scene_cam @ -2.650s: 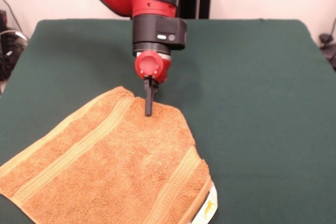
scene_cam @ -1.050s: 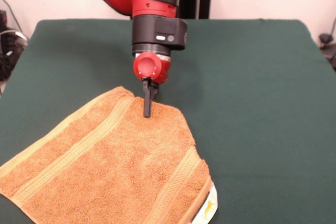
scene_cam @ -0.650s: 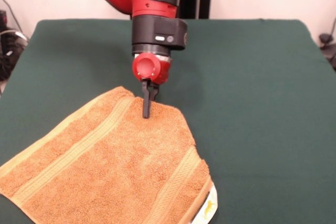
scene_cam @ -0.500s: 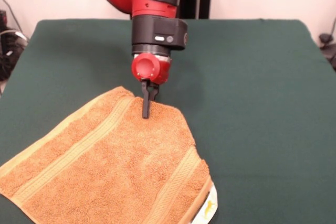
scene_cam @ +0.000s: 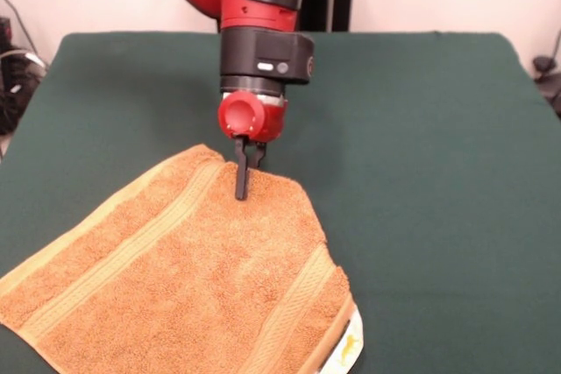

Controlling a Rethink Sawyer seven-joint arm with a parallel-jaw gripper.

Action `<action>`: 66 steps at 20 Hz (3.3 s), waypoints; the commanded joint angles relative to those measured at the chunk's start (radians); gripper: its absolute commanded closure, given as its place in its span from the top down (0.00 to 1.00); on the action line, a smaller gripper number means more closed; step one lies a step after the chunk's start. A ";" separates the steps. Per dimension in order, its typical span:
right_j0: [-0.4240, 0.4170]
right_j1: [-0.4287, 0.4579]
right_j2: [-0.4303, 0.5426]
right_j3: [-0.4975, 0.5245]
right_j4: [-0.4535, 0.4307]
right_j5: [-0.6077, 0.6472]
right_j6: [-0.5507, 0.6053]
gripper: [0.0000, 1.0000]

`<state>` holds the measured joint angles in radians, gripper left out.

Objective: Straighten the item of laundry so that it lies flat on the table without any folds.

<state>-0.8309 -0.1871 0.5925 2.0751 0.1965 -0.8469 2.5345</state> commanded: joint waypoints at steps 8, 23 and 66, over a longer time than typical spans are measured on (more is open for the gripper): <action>0.612 0.008 -0.143 -0.378 0.904 1.084 0.140 1.00; 0.720 0.027 -0.356 -0.547 0.752 1.412 0.342 1.00; 0.761 0.148 -0.531 -0.749 0.677 1.837 0.523 1.00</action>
<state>-0.1273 -0.1258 0.0104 1.3376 0.9358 0.8705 2.7223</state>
